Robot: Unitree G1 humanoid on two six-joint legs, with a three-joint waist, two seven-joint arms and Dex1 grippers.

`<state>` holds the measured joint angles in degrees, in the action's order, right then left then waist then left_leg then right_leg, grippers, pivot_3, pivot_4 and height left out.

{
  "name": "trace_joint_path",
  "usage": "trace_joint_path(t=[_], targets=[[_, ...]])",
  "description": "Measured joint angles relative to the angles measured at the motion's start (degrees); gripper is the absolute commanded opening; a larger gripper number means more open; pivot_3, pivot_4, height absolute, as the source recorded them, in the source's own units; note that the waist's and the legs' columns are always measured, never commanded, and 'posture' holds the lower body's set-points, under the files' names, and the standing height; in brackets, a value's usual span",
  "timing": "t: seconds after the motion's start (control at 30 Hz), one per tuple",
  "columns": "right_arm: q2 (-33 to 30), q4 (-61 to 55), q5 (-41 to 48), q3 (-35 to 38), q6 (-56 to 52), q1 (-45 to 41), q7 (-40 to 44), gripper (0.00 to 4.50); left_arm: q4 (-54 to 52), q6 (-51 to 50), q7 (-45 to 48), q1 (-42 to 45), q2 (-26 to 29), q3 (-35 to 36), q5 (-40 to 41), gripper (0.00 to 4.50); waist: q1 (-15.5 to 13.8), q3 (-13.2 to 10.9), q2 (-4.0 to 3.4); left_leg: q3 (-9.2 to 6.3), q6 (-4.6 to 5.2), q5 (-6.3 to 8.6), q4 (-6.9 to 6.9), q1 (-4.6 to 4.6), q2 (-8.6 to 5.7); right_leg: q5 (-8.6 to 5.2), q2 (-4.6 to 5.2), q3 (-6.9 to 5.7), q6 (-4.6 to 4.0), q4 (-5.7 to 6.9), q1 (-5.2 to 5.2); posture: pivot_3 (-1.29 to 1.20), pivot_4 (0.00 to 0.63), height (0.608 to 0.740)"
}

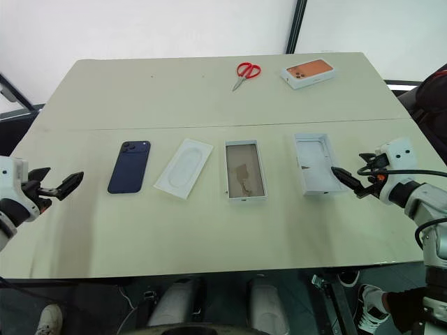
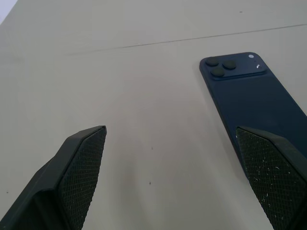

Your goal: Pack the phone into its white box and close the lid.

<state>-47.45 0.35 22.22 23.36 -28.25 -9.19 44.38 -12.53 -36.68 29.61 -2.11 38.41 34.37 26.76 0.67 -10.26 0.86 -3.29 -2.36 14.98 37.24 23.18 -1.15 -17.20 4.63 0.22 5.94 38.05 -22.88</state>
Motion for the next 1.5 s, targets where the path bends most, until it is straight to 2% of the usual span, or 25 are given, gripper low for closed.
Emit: trace_joint_path(t=[0.5, 0.63, 0.83, 0.97, 1.07, 1.23, 1.37, 1.5], targets=[[0.1, -0.2, 0.0, -2.6, -0.1, -0.7, 0.9, 4.47, -1.9, -0.3, -1.7, 0.1, -1.2, 0.0, 0.4, 4.5, 0.0, 0.0, 0.0, 0.0, 0.0, 0.0, 0.02, -0.01, -0.01, 0.0, 0.01, 0.0, 0.0, 0.0, 0.02, 0.0, 0.15, 0.74], [0.2, -0.2, -0.1, -4.2, -0.1, -2.9, 0.7, 4.47, -3.1, -0.7, -3.0, 2.6, -2.6, -0.6, 1.5, 4.5, 0.0, 0.0, 0.0, -0.01, 0.0, 0.0, 0.05, -0.01, -0.01, 0.0, 0.01, -0.01, 0.0, 0.01, 0.04, 0.0, 0.15, 0.74], [1.7, -4.5, 0.1, -7.0, -0.8, -5.7, -0.6, 4.47, -5.3, -2.1, -4.8, 6.1, -4.4, -5.3, 2.2, 4.5, -0.1, 0.0, 0.0, -0.05, 0.0, 0.0, 0.07, 0.0, -0.01, 0.0, -0.02, -0.04, 0.01, 0.03, 0.04, 0.0, 0.15, 0.74], [4.7, -11.2, 1.1, -10.3, -2.4, -7.6, -1.9, 4.47, -5.8, -3.0, -4.1, 11.5, -4.8, -14.4, 1.7, 4.5, -0.1, 0.0, 0.01, -0.06, 0.01, 0.0, 0.08, 0.01, -0.05, 0.0, 0.0, -0.05, 0.02, -0.01, 0.06, 0.0, 0.15, 0.74], [6.2, -13.1, 0.9, -12.1, -2.9, -7.4, -3.3, 4.47, -5.6, -4.9, -6.0, 14.5, -7.8, -17.9, 1.6, 4.5, -0.1, 0.0, 0.01, -0.06, 0.01, 0.01, 0.09, 0.02, -0.04, 0.0, 0.0, -0.05, 0.02, 0.0, 0.05, 0.0, 0.15, 0.74], [7.6, -17.8, 0.4, -16.9, -4.6, -7.5, -4.6, 4.47, -6.1, -12.0, -8.7, 19.0, -9.4, -22.7, 1.7, 4.5, 0.1, 0.0, 0.01, -0.08, 0.01, 0.01, 0.09, 0.01, -0.03, 0.0, -0.06, -0.05, 0.02, 0.04, 0.02, 0.0, 0.15, 0.74], [8.2, -23.0, 0.6, -18.4, -6.3, -5.7, -5.7, 4.47, -2.0, -26.9, -13.7, 27.6, -11.6, -22.8, 3.7, 4.5, -0.2, 0.0, 0.02, -0.17, 0.02, 0.0, 0.17, 0.08, -0.09, -0.01, -0.04, -0.15, 0.04, 0.05, 0.04, 0.0, 0.15, 0.74], [8.2, -24.9, 0.6, -18.0, -7.3, -3.0, -6.5, 4.47, -0.3, -35.5, -15.3, 31.7, -13.7, -22.6, 5.2, 4.5, -0.1, 0.0, 0.06, -0.16, 0.03, 0.01, 0.19, 0.1, -0.11, -0.01, -0.02, -0.13, 0.05, 0.04, 0.02, 0.0, 0.15, 0.74]])
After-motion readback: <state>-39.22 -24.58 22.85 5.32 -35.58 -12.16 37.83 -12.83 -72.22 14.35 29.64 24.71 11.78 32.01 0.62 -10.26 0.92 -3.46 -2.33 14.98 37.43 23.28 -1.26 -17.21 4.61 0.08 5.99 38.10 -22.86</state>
